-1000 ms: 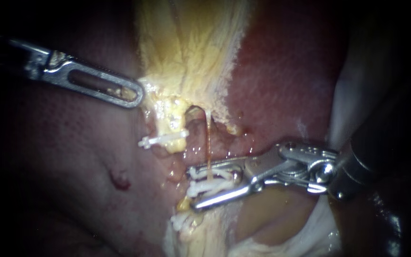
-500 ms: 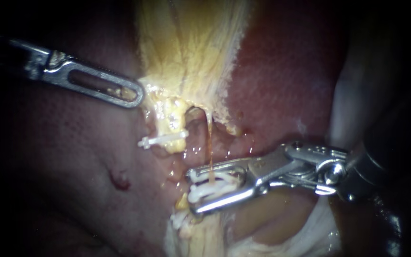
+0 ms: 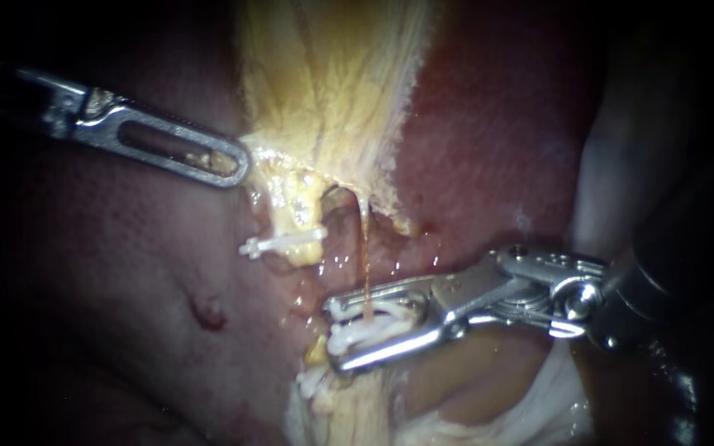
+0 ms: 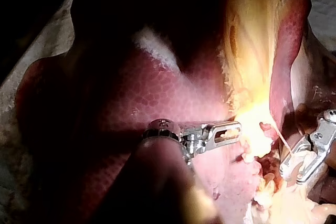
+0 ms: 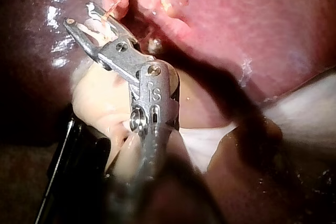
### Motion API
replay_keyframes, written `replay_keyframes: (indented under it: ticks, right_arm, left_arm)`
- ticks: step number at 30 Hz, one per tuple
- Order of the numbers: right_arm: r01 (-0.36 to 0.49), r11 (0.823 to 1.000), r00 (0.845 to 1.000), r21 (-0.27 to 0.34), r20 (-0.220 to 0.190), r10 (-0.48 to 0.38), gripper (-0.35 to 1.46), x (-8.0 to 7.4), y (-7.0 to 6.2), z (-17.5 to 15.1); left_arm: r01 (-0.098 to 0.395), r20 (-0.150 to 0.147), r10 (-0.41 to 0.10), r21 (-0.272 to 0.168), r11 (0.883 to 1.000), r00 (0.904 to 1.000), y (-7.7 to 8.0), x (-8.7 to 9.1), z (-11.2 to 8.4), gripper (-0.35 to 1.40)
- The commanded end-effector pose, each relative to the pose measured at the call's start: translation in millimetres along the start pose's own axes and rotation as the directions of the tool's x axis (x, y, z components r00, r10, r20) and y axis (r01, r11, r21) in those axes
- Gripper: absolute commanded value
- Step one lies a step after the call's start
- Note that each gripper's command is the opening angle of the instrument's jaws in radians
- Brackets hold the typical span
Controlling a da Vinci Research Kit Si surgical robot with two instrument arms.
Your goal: Clipping second clip right tube
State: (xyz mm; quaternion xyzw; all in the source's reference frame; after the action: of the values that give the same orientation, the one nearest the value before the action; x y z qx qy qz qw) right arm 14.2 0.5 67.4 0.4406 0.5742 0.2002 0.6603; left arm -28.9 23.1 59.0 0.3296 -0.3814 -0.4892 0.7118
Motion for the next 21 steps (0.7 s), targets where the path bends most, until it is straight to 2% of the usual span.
replay_keyframes:
  ticks: [1,4,8,21]
  right_arm:
    - [-0.002,1.0,1.0,0.005,0.003,0.002,-0.16,0.1,-0.1,-0.1]
    - [-0.014,1.0,1.0,0.014,0.006,0.014,-0.35,0.0,-0.2,-0.2]
    - [-0.048,0.999,0.999,0.026,0.01,0.048,-0.35,0.0,-0.2,-0.3]
    - [-0.047,0.998,0.999,0.035,0.022,0.046,-0.35,-0.2,-0.1,-0.6]
  left_arm:
    - [0.0,0.0,0.0,0.0,1.0,1.0,0.0,0.0,0.0,-0.35]
    - [0.0,0.0,0.0,0.0,1.0,1.0,0.0,0.0,0.0,-0.35]
    - [0.0,0.0,0.0,0.0,1.0,1.0,0.0,0.0,0.0,-0.35]
    - [0.0,0.0,0.0,0.0,1.0,1.0,0.1,0.0,0.0,-0.35]
